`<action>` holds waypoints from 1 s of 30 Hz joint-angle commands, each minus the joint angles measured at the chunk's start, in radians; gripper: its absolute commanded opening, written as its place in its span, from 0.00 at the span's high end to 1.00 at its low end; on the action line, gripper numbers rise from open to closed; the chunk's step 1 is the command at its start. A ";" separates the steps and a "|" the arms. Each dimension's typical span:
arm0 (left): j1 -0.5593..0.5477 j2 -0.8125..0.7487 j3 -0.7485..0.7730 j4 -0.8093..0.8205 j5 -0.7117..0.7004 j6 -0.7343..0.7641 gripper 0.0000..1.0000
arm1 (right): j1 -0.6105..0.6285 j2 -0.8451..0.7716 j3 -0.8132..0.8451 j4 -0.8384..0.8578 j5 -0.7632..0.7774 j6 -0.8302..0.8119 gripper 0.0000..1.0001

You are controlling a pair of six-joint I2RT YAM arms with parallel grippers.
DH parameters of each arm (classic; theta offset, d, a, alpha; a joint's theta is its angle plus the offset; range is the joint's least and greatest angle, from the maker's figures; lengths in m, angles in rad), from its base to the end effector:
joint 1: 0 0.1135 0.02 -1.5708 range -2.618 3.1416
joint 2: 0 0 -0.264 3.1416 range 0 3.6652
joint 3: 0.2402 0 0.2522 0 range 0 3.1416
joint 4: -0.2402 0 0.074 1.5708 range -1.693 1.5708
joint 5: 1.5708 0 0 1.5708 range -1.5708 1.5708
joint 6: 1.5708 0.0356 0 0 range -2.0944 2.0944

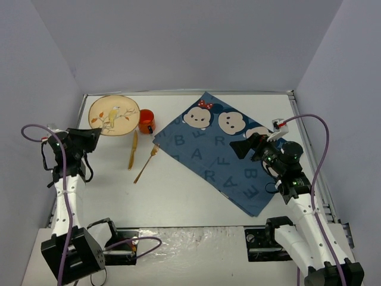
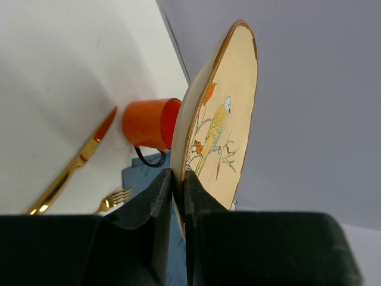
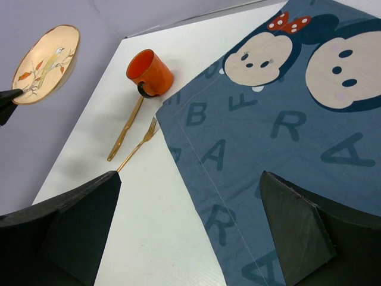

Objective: Set the dinner table for one person

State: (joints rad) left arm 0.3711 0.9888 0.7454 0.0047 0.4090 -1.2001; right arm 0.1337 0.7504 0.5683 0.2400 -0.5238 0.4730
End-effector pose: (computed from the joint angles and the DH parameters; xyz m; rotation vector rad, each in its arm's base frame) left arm 0.2201 0.0705 0.3080 -1.1074 1.5380 -0.9471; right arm 0.1793 0.0421 0.3142 -0.1696 1.5773 0.8734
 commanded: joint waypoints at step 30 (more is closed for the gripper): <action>-0.913 0.999 0.651 0.741 0.045 -0.072 1.00 | 0.007 -0.157 0.258 -0.313 0.203 -0.070 0.00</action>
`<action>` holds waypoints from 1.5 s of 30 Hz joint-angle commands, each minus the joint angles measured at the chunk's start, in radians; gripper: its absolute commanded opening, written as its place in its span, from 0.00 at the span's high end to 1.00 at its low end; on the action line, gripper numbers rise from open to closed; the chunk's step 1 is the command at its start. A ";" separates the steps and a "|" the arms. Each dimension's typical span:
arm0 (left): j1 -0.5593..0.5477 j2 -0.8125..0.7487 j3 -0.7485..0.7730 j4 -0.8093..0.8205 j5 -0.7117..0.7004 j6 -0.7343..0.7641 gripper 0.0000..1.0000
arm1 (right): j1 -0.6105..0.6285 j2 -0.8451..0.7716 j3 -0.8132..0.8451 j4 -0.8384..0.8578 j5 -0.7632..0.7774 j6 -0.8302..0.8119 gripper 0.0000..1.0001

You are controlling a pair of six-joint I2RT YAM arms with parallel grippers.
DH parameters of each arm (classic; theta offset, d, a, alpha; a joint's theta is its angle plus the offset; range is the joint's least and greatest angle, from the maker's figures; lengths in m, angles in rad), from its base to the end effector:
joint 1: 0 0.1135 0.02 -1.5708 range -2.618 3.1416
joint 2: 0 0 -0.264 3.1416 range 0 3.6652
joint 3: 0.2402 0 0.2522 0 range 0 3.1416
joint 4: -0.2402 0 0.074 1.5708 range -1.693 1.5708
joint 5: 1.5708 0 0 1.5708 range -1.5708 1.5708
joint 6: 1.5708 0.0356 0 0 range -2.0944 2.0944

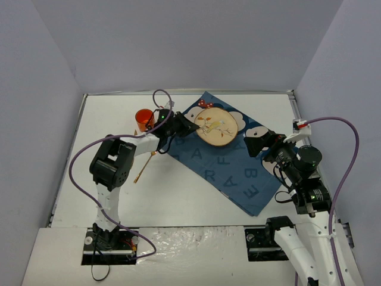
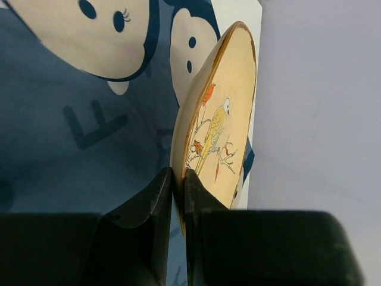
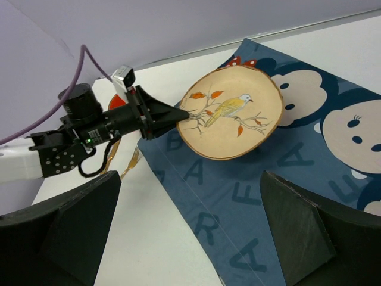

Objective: Set the dinner table for one person

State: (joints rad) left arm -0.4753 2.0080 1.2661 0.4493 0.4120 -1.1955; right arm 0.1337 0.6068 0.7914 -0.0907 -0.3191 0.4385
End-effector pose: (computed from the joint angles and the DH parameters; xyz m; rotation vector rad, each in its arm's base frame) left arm 0.3980 -0.2209 0.2006 -0.4384 2.0974 -1.4637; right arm 0.1375 0.0298 0.3781 -0.0343 1.5206 0.6956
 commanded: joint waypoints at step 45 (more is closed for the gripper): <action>-0.124 0.133 0.085 0.354 0.069 -0.116 1.00 | 0.007 -0.019 -0.016 -0.024 0.006 -0.070 0.00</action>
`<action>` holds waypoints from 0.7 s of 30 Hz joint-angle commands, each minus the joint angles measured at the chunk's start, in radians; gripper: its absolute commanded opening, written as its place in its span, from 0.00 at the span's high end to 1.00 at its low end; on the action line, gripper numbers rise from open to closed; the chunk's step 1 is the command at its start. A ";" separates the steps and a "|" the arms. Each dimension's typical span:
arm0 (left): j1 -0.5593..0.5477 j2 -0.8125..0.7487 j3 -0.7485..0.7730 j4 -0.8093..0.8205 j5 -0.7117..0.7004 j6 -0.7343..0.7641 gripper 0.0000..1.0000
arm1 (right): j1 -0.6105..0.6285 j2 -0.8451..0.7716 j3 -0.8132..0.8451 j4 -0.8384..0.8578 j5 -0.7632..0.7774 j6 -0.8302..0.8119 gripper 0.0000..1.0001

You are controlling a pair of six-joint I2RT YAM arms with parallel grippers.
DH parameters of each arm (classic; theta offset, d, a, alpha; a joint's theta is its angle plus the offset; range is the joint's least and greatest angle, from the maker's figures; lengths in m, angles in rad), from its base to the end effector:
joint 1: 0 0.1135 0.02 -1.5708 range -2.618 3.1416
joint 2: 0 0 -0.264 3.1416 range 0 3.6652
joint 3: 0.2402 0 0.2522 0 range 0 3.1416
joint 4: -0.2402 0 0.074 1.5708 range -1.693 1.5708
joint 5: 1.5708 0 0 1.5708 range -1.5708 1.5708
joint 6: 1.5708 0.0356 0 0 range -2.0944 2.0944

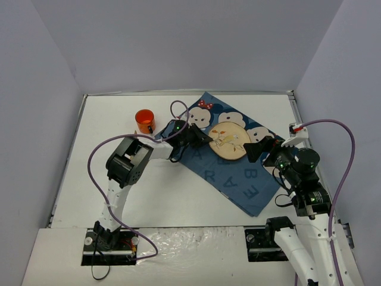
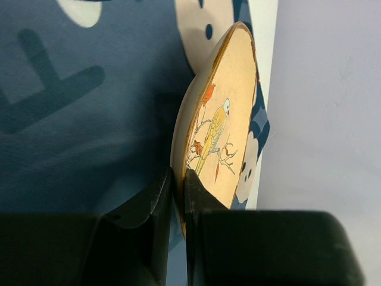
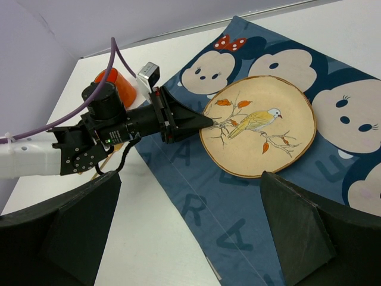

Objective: Set the dinner table for one person

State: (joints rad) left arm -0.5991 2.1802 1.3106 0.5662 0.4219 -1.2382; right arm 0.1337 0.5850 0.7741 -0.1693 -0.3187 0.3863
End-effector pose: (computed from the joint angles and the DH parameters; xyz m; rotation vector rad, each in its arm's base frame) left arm 0.3854 -0.2808 0.1497 -0.3596 2.1799 -1.5582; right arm 0.1343 0.0293 0.3664 -0.0575 1.5884 0.6549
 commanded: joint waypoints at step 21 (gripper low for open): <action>0.019 -0.078 -0.046 0.104 0.040 -0.035 0.31 | 0.007 0.004 -0.003 0.043 0.030 -0.047 0.00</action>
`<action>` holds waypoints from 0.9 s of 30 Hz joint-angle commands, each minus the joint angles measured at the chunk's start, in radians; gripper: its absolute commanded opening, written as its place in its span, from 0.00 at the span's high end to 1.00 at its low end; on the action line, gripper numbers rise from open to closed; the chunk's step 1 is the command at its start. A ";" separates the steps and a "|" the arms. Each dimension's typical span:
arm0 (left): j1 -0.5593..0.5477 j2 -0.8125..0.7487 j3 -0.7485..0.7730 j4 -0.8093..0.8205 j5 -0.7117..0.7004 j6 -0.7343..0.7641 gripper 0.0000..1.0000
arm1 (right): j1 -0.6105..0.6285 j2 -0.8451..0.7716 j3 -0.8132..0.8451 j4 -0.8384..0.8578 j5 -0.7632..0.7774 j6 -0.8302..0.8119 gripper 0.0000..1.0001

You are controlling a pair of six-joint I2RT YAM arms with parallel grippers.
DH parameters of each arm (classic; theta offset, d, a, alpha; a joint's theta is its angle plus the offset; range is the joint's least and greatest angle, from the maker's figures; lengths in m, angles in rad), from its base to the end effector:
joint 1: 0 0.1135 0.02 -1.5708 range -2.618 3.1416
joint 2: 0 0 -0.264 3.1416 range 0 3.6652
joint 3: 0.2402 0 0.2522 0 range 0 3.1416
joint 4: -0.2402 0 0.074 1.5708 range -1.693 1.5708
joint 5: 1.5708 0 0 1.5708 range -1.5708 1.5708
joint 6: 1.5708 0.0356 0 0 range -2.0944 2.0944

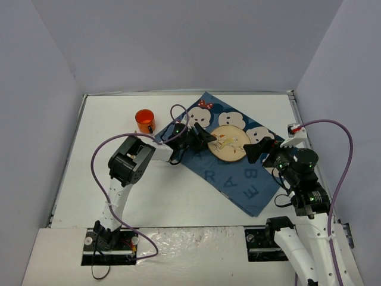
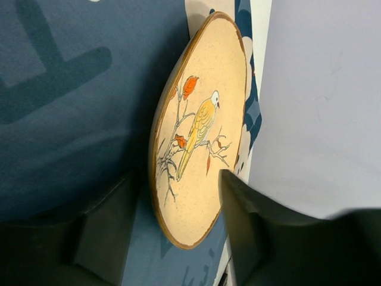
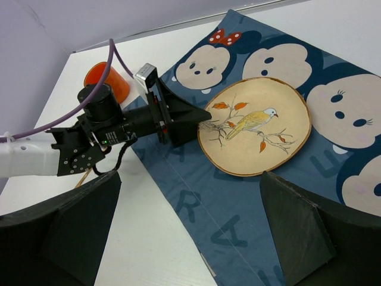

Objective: Set the dinner table for one person

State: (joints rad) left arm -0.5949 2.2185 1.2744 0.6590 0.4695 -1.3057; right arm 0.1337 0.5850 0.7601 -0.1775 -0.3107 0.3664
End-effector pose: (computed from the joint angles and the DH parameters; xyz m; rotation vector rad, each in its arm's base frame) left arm 0.3827 -0.2784 0.1311 -0.3944 2.1903 -1.6396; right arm 0.1359 0.0293 0.3608 -0.0621 1.6077 0.6336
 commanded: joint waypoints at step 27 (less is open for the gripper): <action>0.438 -0.560 0.362 -1.181 -0.338 0.934 0.08 | 0.009 0.098 0.058 0.006 0.138 -0.016 0.00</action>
State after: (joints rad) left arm -0.2667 1.6108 1.5499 -0.4098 0.1583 -0.5319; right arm 0.1337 0.6651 0.7914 -0.2368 -0.1894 0.3386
